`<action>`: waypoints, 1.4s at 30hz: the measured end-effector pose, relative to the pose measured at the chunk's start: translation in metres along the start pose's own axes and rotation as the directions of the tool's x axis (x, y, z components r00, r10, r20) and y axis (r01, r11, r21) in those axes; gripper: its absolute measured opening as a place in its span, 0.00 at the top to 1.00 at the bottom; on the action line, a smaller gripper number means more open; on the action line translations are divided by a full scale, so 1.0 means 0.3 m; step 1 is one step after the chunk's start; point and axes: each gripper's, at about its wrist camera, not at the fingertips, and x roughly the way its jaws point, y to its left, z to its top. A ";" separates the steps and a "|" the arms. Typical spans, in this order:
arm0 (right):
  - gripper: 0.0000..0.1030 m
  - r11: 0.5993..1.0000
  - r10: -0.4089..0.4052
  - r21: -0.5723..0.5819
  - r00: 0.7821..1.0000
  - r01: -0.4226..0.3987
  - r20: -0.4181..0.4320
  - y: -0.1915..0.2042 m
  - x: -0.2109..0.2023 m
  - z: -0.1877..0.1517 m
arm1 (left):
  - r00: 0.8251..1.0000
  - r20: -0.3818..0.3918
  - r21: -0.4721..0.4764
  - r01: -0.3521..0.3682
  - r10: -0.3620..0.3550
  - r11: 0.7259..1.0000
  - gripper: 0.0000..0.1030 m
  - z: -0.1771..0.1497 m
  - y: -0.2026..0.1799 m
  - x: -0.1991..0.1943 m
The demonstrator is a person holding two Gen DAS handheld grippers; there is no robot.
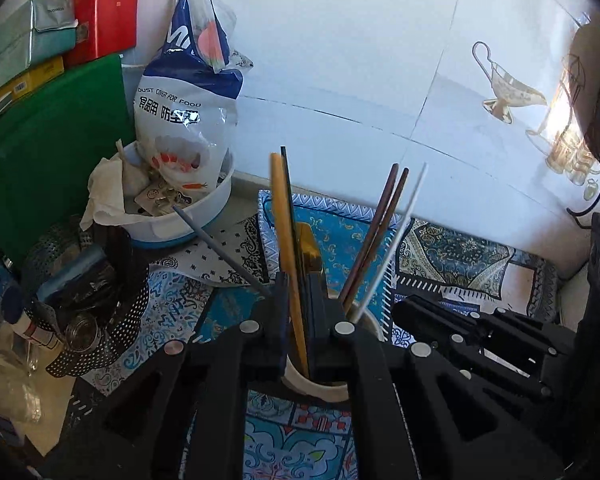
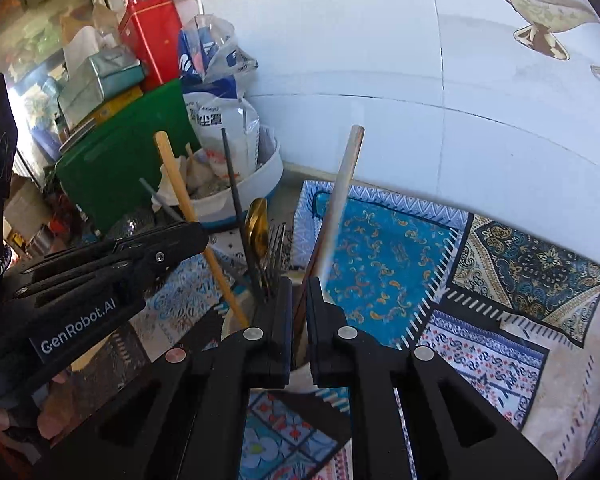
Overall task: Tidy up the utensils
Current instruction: 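Lower the yellow chopstick and white stick into the white cup and open both tools, then move both tools back over the green and pink chopsticks on the mat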
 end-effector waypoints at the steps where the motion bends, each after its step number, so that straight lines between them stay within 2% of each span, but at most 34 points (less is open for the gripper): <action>1: 0.93 1.000 -0.005 -0.002 1.000 0.005 -0.001 0.003 -0.014 -0.001 | 1.000 -0.002 0.005 0.000 0.000 1.000 0.96 -0.003 -0.001 -0.013; 11: 0.93 0.998 -0.062 0.003 0.998 0.062 0.025 0.044 -0.196 -0.016 | 0.999 0.015 0.102 0.032 -0.034 0.994 0.93 -0.029 -0.045 -0.191; 14: 0.93 0.995 -0.096 -0.005 0.995 0.097 0.038 0.057 -0.253 -0.029 | 0.999 0.018 0.136 0.045 -0.048 0.990 0.86 -0.041 -0.065 -0.235; 16: 0.93 0.993 -0.119 -0.001 0.992 0.119 0.047 0.061 -0.292 -0.040 | 0.998 0.018 0.159 0.058 -0.062 0.986 0.83 -0.053 -0.083 -0.261; 20: 0.92 0.988 -0.157 0.020 0.986 0.156 0.063 0.062 -0.359 -0.070 | 0.994 -0.013 0.203 0.105 -0.105 0.973 0.83 -0.082 -0.135 -0.297; 24: 0.87 0.980 -0.196 0.042 0.978 0.193 0.069 0.053 -0.420 -0.114 | 0.991 -0.028 0.263 0.136 -0.133 0.955 0.79 -0.114 -0.207 -0.324; 27: 0.86 0.973 -0.229 0.060 0.971 0.225 0.074 0.040 -0.461 -0.150 | 0.978 -0.084 0.289 0.206 -0.190 0.935 0.79 -0.147 -0.266 -0.320; 34: 0.86 0.942 -0.309 0.151 0.950 0.299 0.048 -0.040 -0.551 -0.270 | 0.963 -0.171 0.365 0.258 -0.208 0.894 0.79 -0.247 -0.406 -0.265; 37: 0.83 0.924 -0.334 0.198 0.943 0.327 0.003 -0.090 -0.562 -0.337 | 0.952 -0.220 0.384 0.285 -0.212 0.878 0.79 -0.296 -0.464 -0.223; 42: 0.83 0.880 -0.356 0.294 0.928 0.374 -0.113 -0.191 -0.536 -0.467 | 0.918 -0.333 0.388 0.340 -0.213 0.856 0.79 -0.385 -0.547 -0.115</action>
